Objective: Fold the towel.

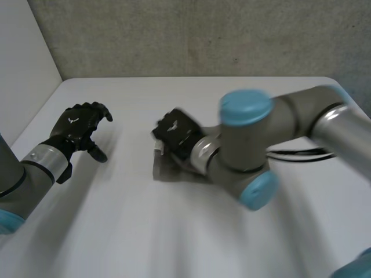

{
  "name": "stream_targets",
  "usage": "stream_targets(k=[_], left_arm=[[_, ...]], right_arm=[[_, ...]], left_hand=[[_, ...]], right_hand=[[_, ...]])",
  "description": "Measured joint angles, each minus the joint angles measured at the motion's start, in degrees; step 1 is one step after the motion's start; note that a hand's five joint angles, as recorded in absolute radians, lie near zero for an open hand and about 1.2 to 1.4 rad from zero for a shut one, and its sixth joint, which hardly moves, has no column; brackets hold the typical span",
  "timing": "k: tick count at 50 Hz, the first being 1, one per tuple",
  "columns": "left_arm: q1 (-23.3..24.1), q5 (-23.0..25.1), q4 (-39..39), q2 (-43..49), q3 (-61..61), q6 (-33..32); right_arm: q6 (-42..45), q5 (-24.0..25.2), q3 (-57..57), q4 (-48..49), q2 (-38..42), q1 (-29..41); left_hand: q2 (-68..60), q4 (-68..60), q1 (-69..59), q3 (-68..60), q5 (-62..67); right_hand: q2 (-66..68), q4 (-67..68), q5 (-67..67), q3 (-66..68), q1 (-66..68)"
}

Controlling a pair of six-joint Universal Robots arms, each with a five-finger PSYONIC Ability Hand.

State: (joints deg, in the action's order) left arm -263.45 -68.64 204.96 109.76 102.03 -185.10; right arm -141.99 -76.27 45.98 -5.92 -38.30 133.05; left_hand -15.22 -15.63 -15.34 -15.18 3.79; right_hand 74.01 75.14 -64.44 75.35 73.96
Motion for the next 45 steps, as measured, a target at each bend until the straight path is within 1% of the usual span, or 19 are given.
stream_targets(k=[2,3,5,6,7,13,20,22,27,31,34,41,45], left_arm=[[-0.05,0.00,0.00,0.03,0.01,0.00],[-0.06,0.00,0.00,0.03,0.01,0.00],[-0.10,0.02,0.00,0.03,0.06,0.00],[-0.13,0.03,0.00,0.03,0.09,0.00],[-0.16,0.05,0.00,0.03,0.13,0.00],[-0.19,0.21,0.00,0.08,0.26,-0.02],[-0.15,0.27,0.00,0.42,0.35,-0.08],[-0.14,0.27,0.00,0.49,0.39,-0.09],[-0.12,0.27,0.00,0.49,0.43,-0.09],[-0.01,0.27,0.00,0.47,0.45,-0.09],[0.18,0.27,0.00,0.46,0.49,-0.09],[0.39,0.26,0.00,0.57,0.62,-0.14],[0.59,0.26,0.00,0.82,0.78,-0.17]], right_arm=[[0.86,-1.12,-2.18,-0.43,3.29,1.90],[1.06,-1.31,-2.58,-0.53,3.86,2.17],[2.11,-2.15,-4.20,-1.12,5.90,2.96],[2.52,-2.44,-4.74,-1.36,6.48,3.09],[2.86,-2.68,-5.17,-1.62,6.83,3.11],[2.64,-3.09,-5.40,-2.23,4.57,2.05],[-4.95,-2.33,-1.94,-2.25,-4.94,-2.40],[-7.81,-1.90,0.14,-2.18,-8.18,-4.37],[-11.76,-0.42,6.89,-1.95,-14.53,-9.70],[-12.90,2.29,14.93,-1.61,-18.63,-15.24],[-13.09,5.58,22.96,-0.62,-20.88,-20.29],[-13.12,10.59,35.26,3.65,-22.18,-27.74],[-13.13,13.43,41.66,8.24,-22.05,-31.25]], left_hand=[[0.00,0.00,0.00,0.00,0.00],[0.00,0.00,0.00,0.00,0.00],[0.00,0.00,0.00,0.00,0.00],[0.00,0.00,0.00,0.00,0.00],[0.00,0.00,-0.01,0.00,0.00],[0.00,0.00,0.00,0.00,0.00],[0.00,0.00,-0.01,0.00,0.00],[0.00,0.00,0.00,0.00,0.00],[0.00,0.00,-0.01,0.00,0.00],[0.00,0.00,0.00,0.00,0.00],[0.00,0.00,0.00,0.00,0.00],[0.00,0.00,-0.01,0.00,0.00],[0.00,0.00,0.00,0.00,0.00]], right_hand=[[-14.72,-15.28,15.09,-15.49,-14.45],[-18.51,-19.14,19.06,-19.25,-18.35],[-36.24,-36.45,37.03,-36.57,-36.32],[-40.32,-41.31,41.86,-41.61,-39.89],[-41.96,-43.14,43.46,-43.50,-41.51],[-42.51,-44.04,44.64,-44.33,-42.66],[-43.20,-44.90,45.92,-45.10,-43.98],[-44.00,-45.59,46.53,-45.78,-44.72],[-46.02,-47.56,48.59,-47.66,-46.62],[-46.09,-47.58,48.53,-47.70,-46.66],[-46.09,-47.58,48.03,-47.70,-46.65],[-46.09,-47.57,47.80,-47.69,-46.65],[-45.94,-47.42,46.65,-47.52,-46.19]])
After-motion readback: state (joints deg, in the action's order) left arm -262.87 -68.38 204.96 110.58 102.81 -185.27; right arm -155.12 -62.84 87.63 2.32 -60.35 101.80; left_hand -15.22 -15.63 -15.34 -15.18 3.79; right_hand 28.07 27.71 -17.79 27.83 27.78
